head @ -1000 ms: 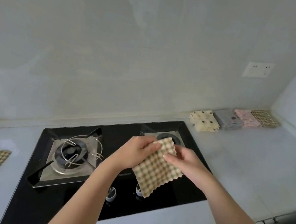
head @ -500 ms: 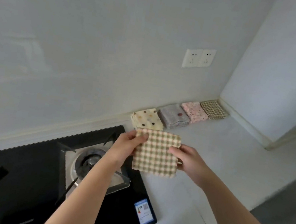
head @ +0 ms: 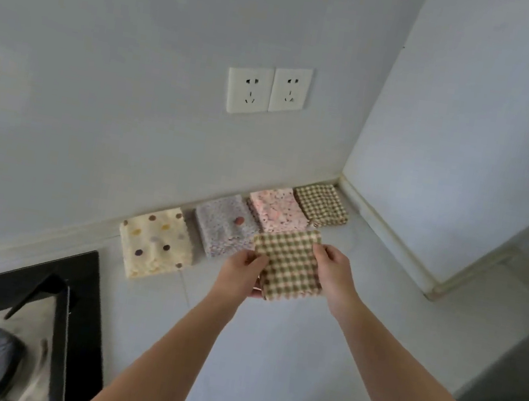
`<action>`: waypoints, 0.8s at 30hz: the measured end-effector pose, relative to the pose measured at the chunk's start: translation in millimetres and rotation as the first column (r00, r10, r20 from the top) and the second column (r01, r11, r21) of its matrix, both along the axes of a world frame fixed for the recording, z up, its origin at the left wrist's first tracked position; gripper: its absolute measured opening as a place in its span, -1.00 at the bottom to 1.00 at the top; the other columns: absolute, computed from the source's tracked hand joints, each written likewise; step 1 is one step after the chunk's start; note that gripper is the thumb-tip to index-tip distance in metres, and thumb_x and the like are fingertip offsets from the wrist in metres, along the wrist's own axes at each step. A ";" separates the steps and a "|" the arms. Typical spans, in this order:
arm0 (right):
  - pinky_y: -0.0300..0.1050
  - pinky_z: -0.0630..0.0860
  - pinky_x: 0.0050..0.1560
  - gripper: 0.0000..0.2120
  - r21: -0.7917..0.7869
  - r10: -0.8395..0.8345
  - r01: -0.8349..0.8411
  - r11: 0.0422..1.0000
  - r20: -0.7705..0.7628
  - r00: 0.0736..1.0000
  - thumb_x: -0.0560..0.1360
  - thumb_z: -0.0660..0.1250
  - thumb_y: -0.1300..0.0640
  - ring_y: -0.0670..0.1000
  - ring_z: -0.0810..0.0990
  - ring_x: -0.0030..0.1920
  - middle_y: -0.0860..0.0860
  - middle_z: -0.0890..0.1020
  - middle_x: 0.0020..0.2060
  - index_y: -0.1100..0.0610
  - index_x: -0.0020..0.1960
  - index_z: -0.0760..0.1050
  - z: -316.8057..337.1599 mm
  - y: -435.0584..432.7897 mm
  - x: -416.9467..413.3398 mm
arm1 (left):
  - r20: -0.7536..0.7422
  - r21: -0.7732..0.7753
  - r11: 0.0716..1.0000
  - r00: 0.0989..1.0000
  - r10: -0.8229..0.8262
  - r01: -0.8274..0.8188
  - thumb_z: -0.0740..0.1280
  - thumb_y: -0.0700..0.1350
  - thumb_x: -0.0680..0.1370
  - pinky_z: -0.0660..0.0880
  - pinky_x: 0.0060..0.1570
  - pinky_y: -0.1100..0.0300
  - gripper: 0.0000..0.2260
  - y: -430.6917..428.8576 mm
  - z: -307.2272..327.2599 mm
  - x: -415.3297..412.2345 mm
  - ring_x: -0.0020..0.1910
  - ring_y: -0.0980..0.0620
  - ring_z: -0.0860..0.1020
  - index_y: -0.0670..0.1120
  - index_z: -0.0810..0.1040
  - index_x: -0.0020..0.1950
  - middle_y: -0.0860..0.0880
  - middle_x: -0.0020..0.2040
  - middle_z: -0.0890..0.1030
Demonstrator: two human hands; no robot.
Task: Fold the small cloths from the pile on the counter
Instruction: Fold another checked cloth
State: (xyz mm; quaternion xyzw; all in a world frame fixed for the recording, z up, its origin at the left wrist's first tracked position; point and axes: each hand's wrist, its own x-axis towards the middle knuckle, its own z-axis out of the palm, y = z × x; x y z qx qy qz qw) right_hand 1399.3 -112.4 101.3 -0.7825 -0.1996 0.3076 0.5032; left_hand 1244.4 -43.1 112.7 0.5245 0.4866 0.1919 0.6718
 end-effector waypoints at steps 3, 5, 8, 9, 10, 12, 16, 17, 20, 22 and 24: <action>-0.12 0.47 -0.15 -0.69 -0.073 0.054 -0.055 0.996 -0.020 0.998 0.61 0.19 -0.01 0.04 0.57 -0.12 0.08 0.61 -0.12 0.22 0.01 0.55 -20.0 19.9 71.1 | -0.137 0.057 0.998 0.991 0.008 0.000 0.23 -0.13 0.61 0.59 -0.26 0.11 -0.83 20.3 -19.8 66.4 -0.12 -0.08 0.61 -0.18 0.54 0.12 -0.15 0.02 0.63; -0.12 0.45 -0.20 -0.71 -0.100 0.095 -0.094 0.991 0.010 0.995 0.61 0.20 -0.02 0.05 0.54 -0.16 0.07 0.57 -0.20 0.18 -0.10 0.51 -28.2 35.7 109.9 | -0.222 0.112 0.993 0.975 -0.001 0.027 0.22 -0.10 0.61 0.60 -0.04 -0.03 -0.81 36.7 -25.4 109.3 -0.05 -0.12 0.61 -0.15 0.54 0.12 -0.13 -0.01 0.63; -0.08 0.43 -0.19 -0.69 -0.142 0.152 -0.131 0.981 0.147 0.977 0.62 0.20 0.00 0.10 0.52 -0.16 0.09 0.54 -0.23 0.21 -0.17 0.45 -39.7 66.7 162.1 | -0.290 0.175 0.984 0.957 0.014 0.038 0.22 -0.10 0.60 0.58 0.03 -0.04 -0.80 65.9 -31.5 164.2 -0.05 -0.10 0.60 -0.14 0.55 0.13 -0.08 -0.05 0.62; -0.07 0.43 -0.16 -0.68 -0.158 0.164 -0.136 0.978 0.186 0.969 0.62 0.18 0.02 0.11 0.53 -0.13 0.13 0.57 -0.19 0.26 -0.11 0.48 -44.3 77.6 176.8 | -0.306 0.188 0.982 0.952 0.024 0.036 0.23 -0.11 0.60 0.58 0.03 -0.04 -0.81 76.4 -34.7 180.1 -0.06 -0.11 0.60 -0.15 0.56 0.13 -0.08 -0.06 0.62; -0.08 0.42 -0.17 -0.68 -0.161 0.168 -0.135 0.978 0.213 0.963 0.63 0.17 0.03 0.11 0.53 -0.13 0.15 0.58 -0.16 0.29 -0.06 0.50 -49.2 88.8 190.0 | -0.335 0.204 0.978 0.942 0.030 0.041 0.23 -0.12 0.60 0.58 0.04 -0.04 -0.82 86.3 -36.9 194.2 -0.05 -0.13 0.60 -0.15 0.56 0.10 -0.10 -0.05 0.63; -0.10 0.34 -0.23 -0.70 -0.180 0.176 -0.131 0.975 0.260 0.949 0.63 0.16 0.07 0.09 0.49 -0.18 0.12 0.56 -0.23 0.25 -0.14 0.48 -59.9 111.1 212.7 | -0.410 0.252 0.964 0.911 0.032 0.080 0.23 -0.12 0.60 0.56 0.05 -0.01 -0.84 106.5 -42.9 219.7 -0.01 -0.15 0.60 -0.13 0.57 0.07 -0.12 -0.01 0.63; -0.10 0.31 -0.25 -0.67 -0.246 0.195 -0.099 0.964 0.402 0.895 0.63 0.14 0.07 0.05 0.45 -0.24 -0.06 0.41 -0.39 -0.03 -0.32 0.26 -72.3 148.5 244.9 | -0.530 0.289 0.947 0.847 0.038 0.138 0.22 -0.11 0.61 0.47 -0.13 0.16 -0.82 138.5 -56.1 256.6 -0.14 -0.04 0.54 -0.13 0.57 0.10 -0.04 -0.08 0.59; -0.10 0.32 -0.25 -0.69 -0.271 0.212 -0.095 0.958 0.440 0.873 0.64 0.13 0.05 0.05 0.47 -0.24 -0.07 0.41 -0.38 -0.01 -0.29 0.28 -75.1 155.8 250.8 | -0.542 0.275 0.952 0.839 0.036 0.137 0.23 -0.11 0.61 0.50 -0.13 0.15 -0.82 145.3 -61.0 263.5 -0.14 -0.05 0.56 -0.14 0.57 0.10 -0.05 -0.07 0.61; -0.11 0.35 -0.28 -0.75 -0.378 0.314 -0.112 0.919 0.531 0.787 0.65 0.09 0.00 0.07 0.55 -0.20 -0.07 0.46 -0.34 0.07 -0.14 0.37 -85.2 173.4 260.7 | -0.625 0.230 0.963 0.780 0.033 0.144 0.22 -0.15 0.58 0.55 -0.15 0.12 -0.79 159.0 -70.2 277.1 -0.08 -0.13 0.61 -0.17 0.56 0.15 -0.15 0.03 0.64; -0.12 0.38 -0.31 -0.80 -0.439 0.363 -0.106 0.892 0.557 0.747 0.64 0.12 -0.02 0.07 0.59 -0.18 -0.06 0.52 -0.30 0.06 -0.06 0.40 -95.8 182.0 262.2 | -0.692 0.228 0.961 0.720 0.047 0.157 0.18 -0.21 0.55 0.54 -0.25 0.10 -0.73 164.4 -76.2 281.9 -0.06 -0.15 0.61 -0.19 0.46 0.24 -0.18 0.06 0.61; -0.11 0.45 -0.32 -0.86 -0.457 0.366 -0.086 0.886 0.574 0.733 0.61 0.15 0.00 0.05 0.60 -0.18 -0.06 0.56 -0.24 0.04 0.00 0.40 -102.0 184.8 261.0 | -0.705 0.247 0.956 0.707 0.064 0.160 0.15 -0.26 0.56 0.46 -0.40 0.16 -0.70 162.3 -77.5 286.7 -0.12 -0.09 0.57 -0.19 0.30 0.29 -0.16 0.06 0.56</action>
